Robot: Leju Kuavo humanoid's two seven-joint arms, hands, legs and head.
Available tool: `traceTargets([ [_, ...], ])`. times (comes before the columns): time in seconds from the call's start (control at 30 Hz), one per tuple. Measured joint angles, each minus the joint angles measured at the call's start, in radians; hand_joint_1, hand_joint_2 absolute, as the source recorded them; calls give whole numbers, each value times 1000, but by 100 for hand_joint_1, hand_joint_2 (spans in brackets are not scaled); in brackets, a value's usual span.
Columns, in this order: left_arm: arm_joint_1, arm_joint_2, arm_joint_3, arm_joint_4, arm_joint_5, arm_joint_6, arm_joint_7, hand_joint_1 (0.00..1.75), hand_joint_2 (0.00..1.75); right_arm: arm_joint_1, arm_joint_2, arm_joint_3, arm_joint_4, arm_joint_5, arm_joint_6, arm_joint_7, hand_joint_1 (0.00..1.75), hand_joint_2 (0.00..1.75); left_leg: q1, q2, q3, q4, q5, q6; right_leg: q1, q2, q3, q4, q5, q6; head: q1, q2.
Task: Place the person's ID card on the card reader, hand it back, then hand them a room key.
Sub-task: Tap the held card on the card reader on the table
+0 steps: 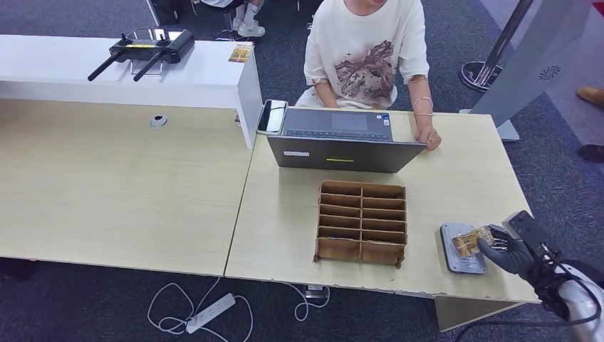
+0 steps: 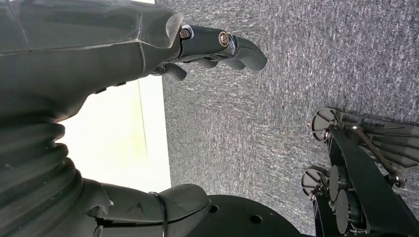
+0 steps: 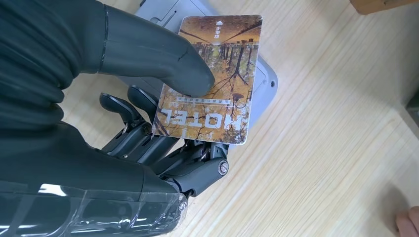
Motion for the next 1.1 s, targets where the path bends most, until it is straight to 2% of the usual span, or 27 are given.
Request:
traceTargets([
  [1.1,0,0,15,0,3,1,3,0,175,-6,4,21,16,66,-59,22,175,175,0,0,0,0,0,0,0,0,0,0,0,0,0,0],
])
